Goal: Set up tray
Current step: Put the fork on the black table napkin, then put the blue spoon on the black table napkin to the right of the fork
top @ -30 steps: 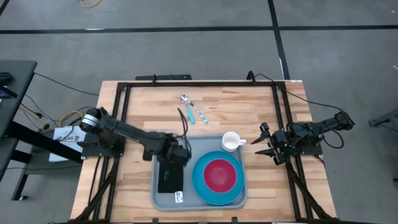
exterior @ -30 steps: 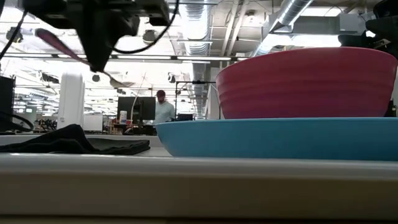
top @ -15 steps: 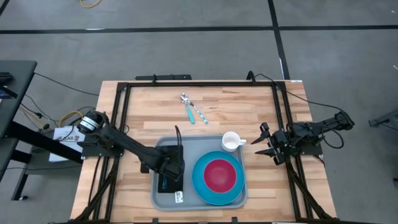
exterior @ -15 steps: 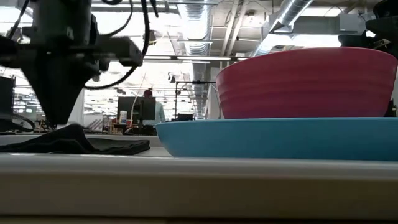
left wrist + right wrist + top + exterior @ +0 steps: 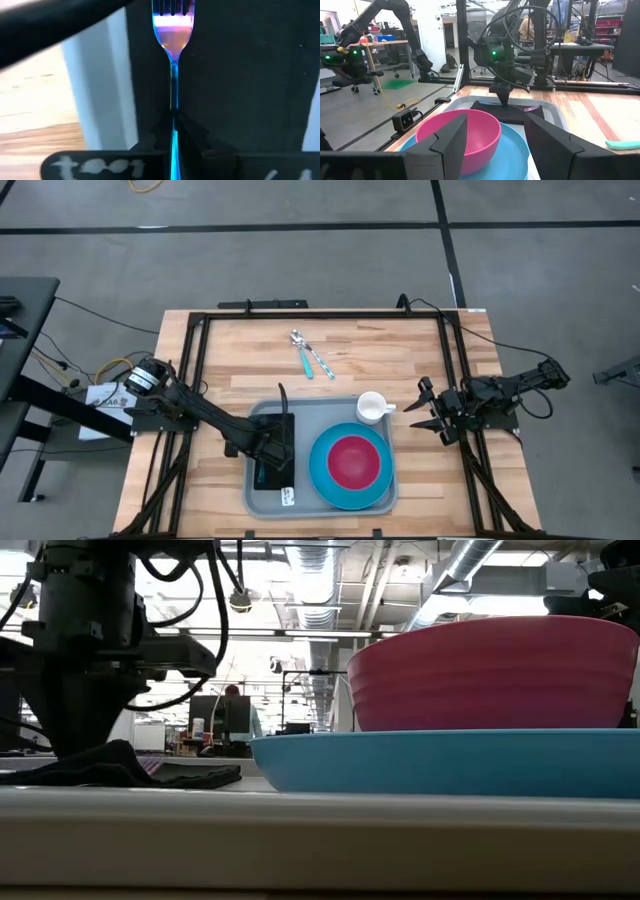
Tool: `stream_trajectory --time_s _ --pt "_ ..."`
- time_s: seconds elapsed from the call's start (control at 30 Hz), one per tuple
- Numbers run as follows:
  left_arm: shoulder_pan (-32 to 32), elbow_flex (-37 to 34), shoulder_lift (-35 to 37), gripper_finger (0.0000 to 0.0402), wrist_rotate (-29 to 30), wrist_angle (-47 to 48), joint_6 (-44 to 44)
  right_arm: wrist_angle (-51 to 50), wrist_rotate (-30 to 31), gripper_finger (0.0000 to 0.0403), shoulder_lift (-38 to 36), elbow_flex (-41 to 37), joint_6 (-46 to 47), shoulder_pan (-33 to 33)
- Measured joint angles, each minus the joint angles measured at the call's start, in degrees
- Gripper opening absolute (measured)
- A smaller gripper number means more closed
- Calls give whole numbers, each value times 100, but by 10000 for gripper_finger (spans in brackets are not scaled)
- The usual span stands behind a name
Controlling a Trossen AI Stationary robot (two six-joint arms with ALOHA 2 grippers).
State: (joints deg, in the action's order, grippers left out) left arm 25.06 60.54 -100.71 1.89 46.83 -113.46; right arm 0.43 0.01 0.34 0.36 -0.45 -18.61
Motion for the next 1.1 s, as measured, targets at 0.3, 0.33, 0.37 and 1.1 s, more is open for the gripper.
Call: stream_trajectory --time_s 0.3,0.33,0.37,1.1 --pt "0 -99 0 18 39 -116 34 0 -2 188 0 0 0 -2" --pt "0 -99 0 23 39 -116 38 0 -1 188 0 0 0 -2" --pt "0 -99 0 28 41 -113 35 0 0 188 0 0 0 -2" --pt "-69 1010 -2 71 311 1563 283 2 -2 188 0 0 0 0"
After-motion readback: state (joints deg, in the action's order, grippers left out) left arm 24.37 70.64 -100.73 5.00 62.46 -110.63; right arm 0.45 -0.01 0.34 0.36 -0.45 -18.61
